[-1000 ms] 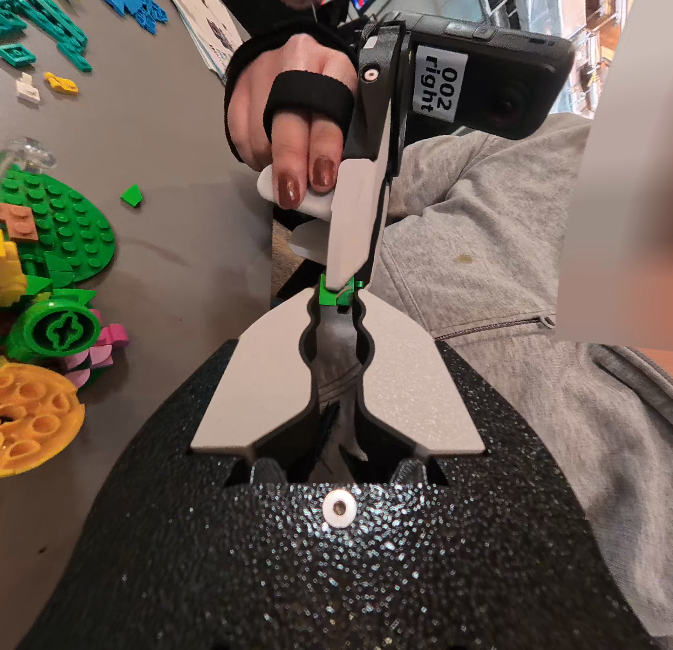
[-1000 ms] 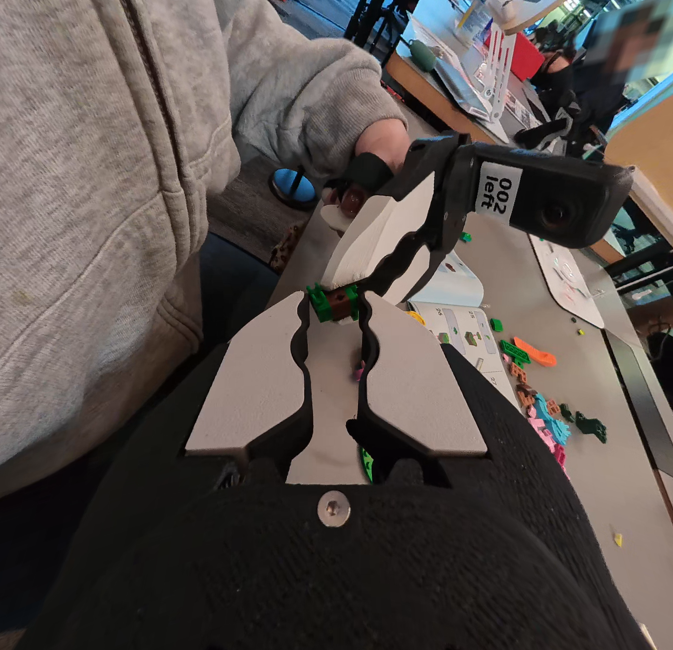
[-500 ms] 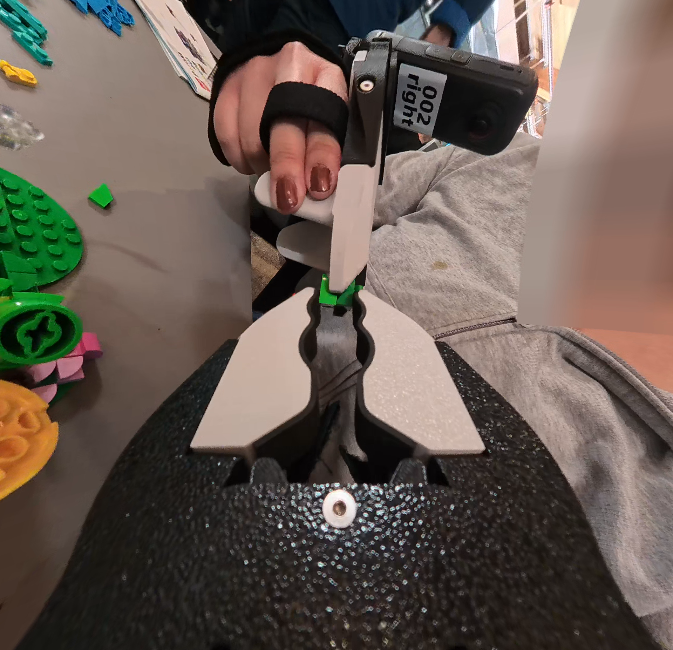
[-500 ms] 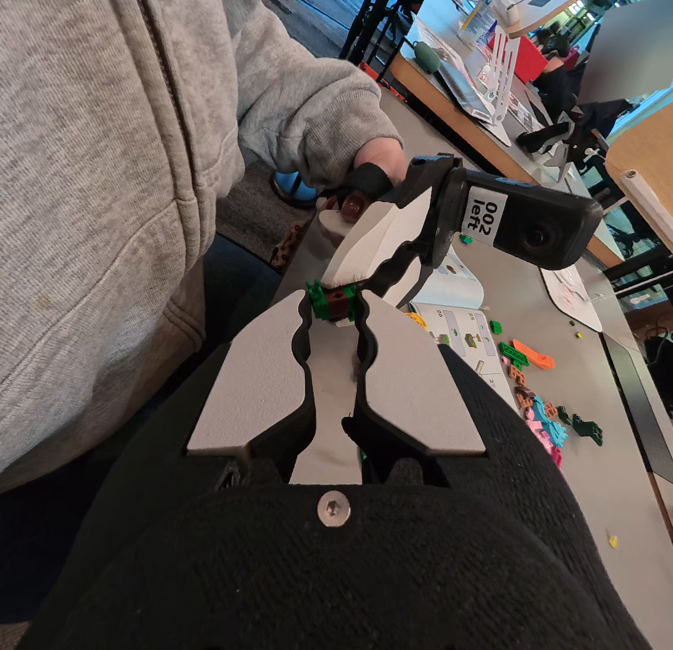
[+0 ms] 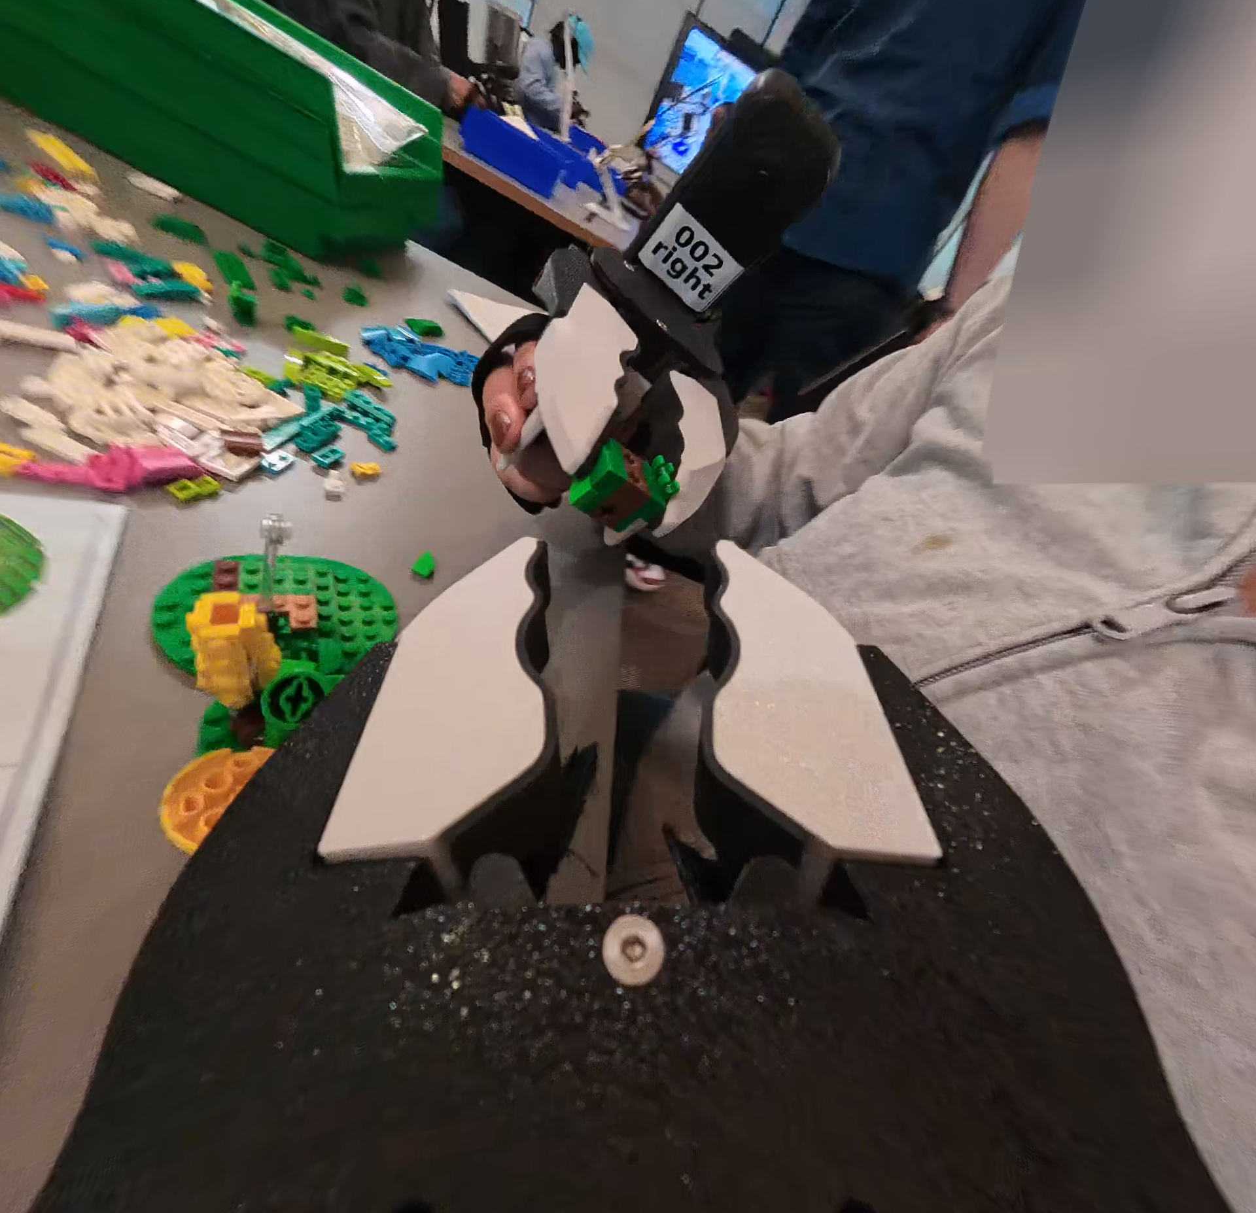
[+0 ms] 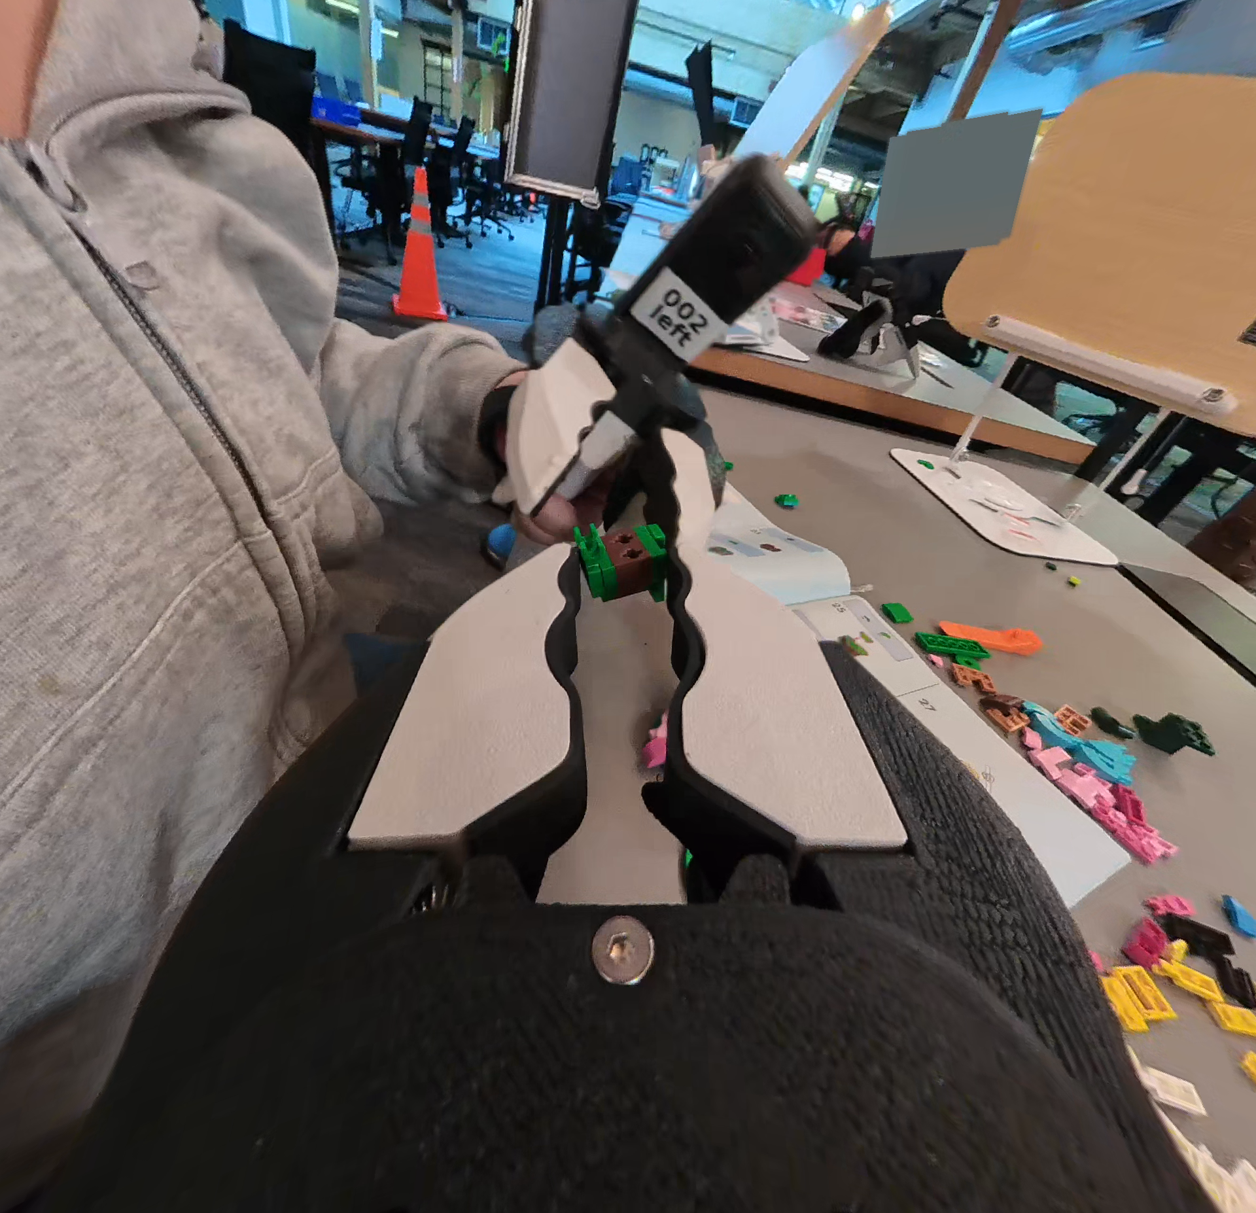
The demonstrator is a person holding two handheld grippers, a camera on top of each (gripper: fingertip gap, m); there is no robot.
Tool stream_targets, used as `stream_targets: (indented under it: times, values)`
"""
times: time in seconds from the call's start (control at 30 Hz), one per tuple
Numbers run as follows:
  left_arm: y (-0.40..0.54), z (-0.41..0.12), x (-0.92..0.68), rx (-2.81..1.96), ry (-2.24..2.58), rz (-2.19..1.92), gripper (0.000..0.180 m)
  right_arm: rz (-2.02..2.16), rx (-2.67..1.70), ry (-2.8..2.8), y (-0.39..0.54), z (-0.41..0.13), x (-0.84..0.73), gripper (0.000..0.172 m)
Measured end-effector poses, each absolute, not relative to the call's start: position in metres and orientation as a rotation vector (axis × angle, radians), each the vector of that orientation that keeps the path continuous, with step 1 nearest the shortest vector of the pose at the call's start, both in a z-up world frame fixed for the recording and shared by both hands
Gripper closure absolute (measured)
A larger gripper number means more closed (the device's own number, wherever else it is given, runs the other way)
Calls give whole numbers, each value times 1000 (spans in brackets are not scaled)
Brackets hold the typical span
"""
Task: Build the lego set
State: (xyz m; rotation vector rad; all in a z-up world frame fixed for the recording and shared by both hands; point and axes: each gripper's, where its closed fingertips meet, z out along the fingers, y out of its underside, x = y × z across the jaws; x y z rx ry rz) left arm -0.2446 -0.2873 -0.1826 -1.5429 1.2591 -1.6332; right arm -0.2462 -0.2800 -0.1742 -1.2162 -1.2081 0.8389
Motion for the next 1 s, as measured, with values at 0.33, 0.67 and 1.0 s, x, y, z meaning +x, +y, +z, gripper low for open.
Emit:
stream_targets:
  times: [0.33,0.67,1.0]
  values:
    - [-281,-171,-236,-1626,1030,-1921,143,667,-1147,-1272,-281,-175,-249,149]
    - [-291,-176,-235,-1665,1027,-2126,164,538,-1103,-1356,-287,-178,-254,149]
    - [-302,-183,-237,-1742,1068,-2268,164,614,-1121,-1463,-298,-185,-252,151]
